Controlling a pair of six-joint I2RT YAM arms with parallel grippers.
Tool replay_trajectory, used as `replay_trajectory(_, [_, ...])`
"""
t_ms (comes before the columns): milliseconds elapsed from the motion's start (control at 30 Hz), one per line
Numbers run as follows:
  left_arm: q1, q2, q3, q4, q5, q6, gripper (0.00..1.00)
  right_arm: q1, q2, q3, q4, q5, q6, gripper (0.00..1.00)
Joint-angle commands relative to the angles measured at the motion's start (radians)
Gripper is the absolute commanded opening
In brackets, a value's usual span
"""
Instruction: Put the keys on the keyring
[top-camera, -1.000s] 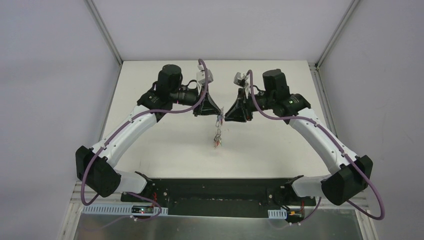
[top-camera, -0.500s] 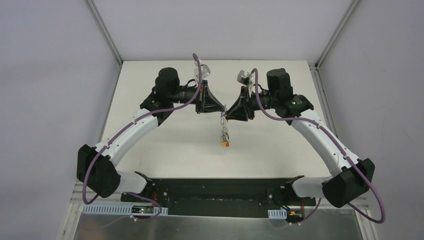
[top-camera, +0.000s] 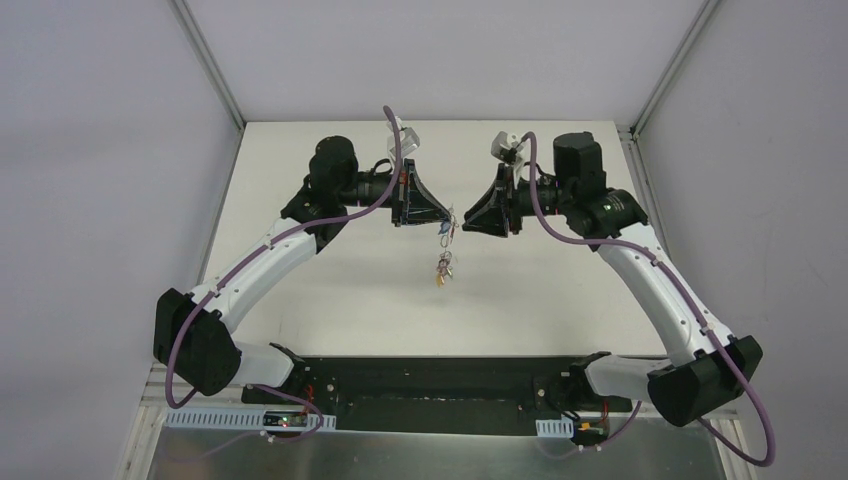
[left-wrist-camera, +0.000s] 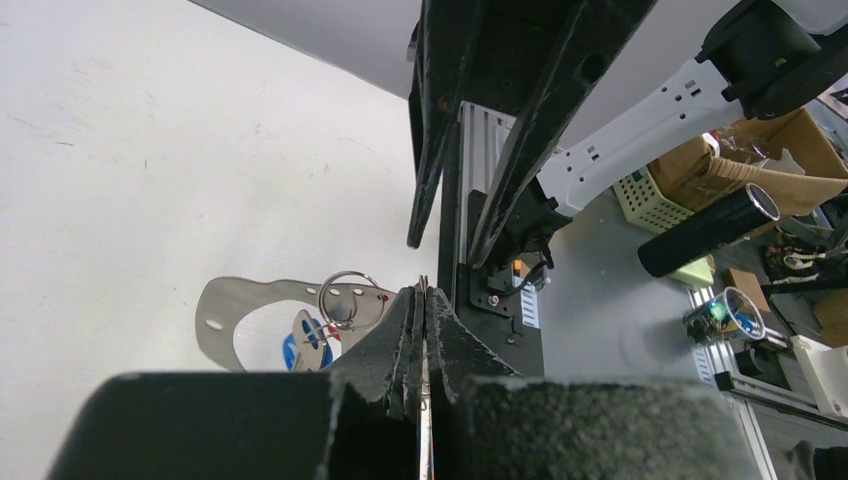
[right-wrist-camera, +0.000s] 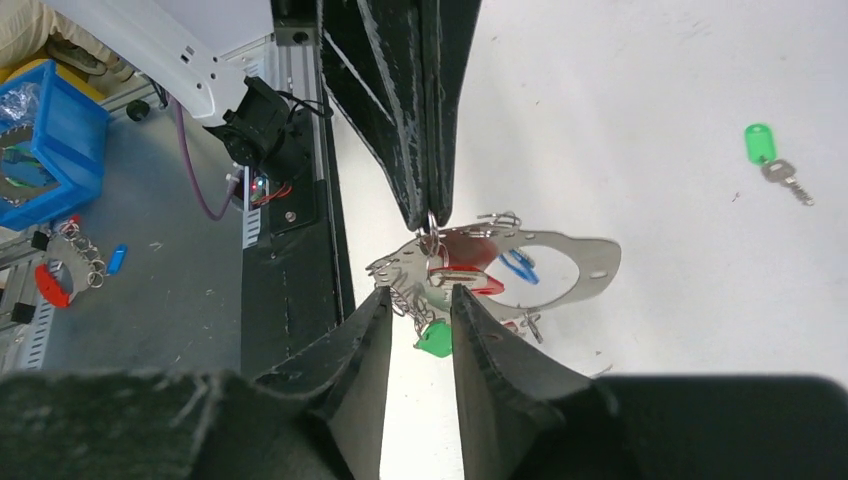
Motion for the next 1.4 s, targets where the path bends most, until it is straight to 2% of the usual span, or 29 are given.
replay_trajectory(0, [0.001,-0.028,0.009,0.081,0.035,-0.024,0.0,-0.009,-0.034,0.068,-0.015,-0.022,-0.026,0.31])
replay_trajectory(200, [0.001,-0.027,0.007,0.096,0.036,-0.037,0.0,-0.009,-0.001,0.072,0.037,-0.031,0.021,0.35])
replay_trajectory(533, [0.001,-0.019,-0.001,0.15,0.038,-0.084,0.0,0.005,0.047,0.037,0.142,-0.06,0.11,0.36])
replay_trajectory(967, [0.001,-0.01,0.006,0.15,0.021,-0.085,0.0,0.007,0.044,-0.01,0.196,-0.122,0.155,0.19])
replay_trajectory(1233, [0.001,-0.01,0.006,0.132,0.014,-0.069,0.0,0.007,0.05,-0.016,0.237,-0.145,0.2,0.16])
replay_trajectory(1367, [0.001,-0.006,0.006,0.126,0.008,-0.063,0.0,0.007,0.054,-0.028,0.27,-0.164,0.236,0.12])
